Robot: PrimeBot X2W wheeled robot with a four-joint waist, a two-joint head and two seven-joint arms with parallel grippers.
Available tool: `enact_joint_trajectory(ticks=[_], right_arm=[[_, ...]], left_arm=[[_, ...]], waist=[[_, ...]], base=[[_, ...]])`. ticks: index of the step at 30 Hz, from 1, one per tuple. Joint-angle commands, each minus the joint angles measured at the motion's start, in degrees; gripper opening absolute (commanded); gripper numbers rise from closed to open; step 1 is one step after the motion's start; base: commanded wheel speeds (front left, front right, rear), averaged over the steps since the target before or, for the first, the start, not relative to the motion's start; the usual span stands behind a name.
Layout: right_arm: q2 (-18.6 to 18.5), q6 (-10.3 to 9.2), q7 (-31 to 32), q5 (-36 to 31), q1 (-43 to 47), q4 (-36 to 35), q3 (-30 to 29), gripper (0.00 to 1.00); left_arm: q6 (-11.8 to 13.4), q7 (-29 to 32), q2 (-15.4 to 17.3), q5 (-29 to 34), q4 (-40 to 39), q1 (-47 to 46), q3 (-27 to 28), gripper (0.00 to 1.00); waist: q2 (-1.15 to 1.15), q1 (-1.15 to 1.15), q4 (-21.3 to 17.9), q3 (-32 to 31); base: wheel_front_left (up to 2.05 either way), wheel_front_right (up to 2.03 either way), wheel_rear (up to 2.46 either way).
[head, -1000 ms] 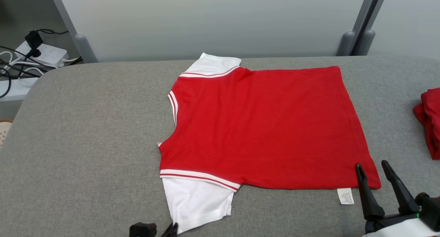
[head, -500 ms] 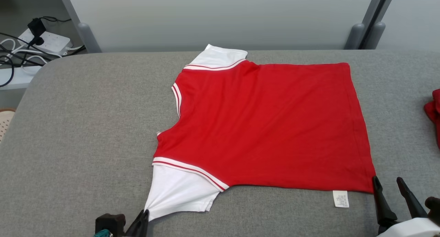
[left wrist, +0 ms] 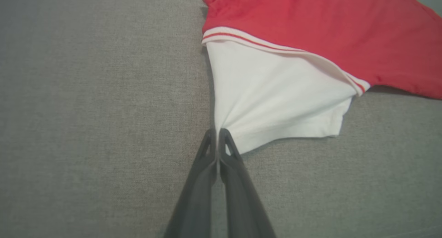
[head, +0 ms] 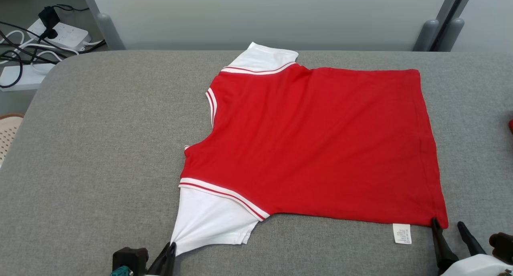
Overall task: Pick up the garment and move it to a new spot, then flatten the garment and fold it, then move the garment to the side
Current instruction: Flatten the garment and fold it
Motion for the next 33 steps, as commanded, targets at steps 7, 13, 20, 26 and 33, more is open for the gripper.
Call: enact_joint_trajectory(ticks=[7,13,20,26,33], right_arm=[[-1.5,0.24,-0.7,2.3,-2.9,2.4,3.5,0.62],[-1.9,0.24,-0.7,3.4,-3.7,4.3,4.9,0.00],[-3.0,0.24,-0.7,3.6,-3.3,2.6,5.8,0.00],[-5.5,0.24,-0.3,4.0,0.0,-1.6,7.5,0.00],[-9.0,0.24,3.9,5.0,3.9,-7.7,8.1,0.00]], left_arm=[[0.5,-0.2,1.3,-0.2,-1.6,-2.5,1.8,0.00],[0.5,-0.2,1.5,-0.4,-2.0,-2.6,1.6,0.00],[0.3,0.2,1.9,-1.4,-5.3,-2.5,2.0,0.00],[1.1,2.8,3.7,-2.9,-12.8,-0.5,3.5,0.00],[2.1,9.6,7.4,-3.4,-21.7,5.1,3.2,0.00]], waist=[[0.00,0.00,0.0,-0.1],[0.00,0.00,-0.1,-0.6],[0.00,0.00,-0.2,-1.3],[0.00,0.00,0.0,-2.5],[0.00,0.00,0.2,-3.9]], base=[[0.00,0.00,0.00],[0.00,0.00,0.00],[0.00,0.00,0.00],[0.00,0.00,0.00],[0.00,0.00,0.00]])
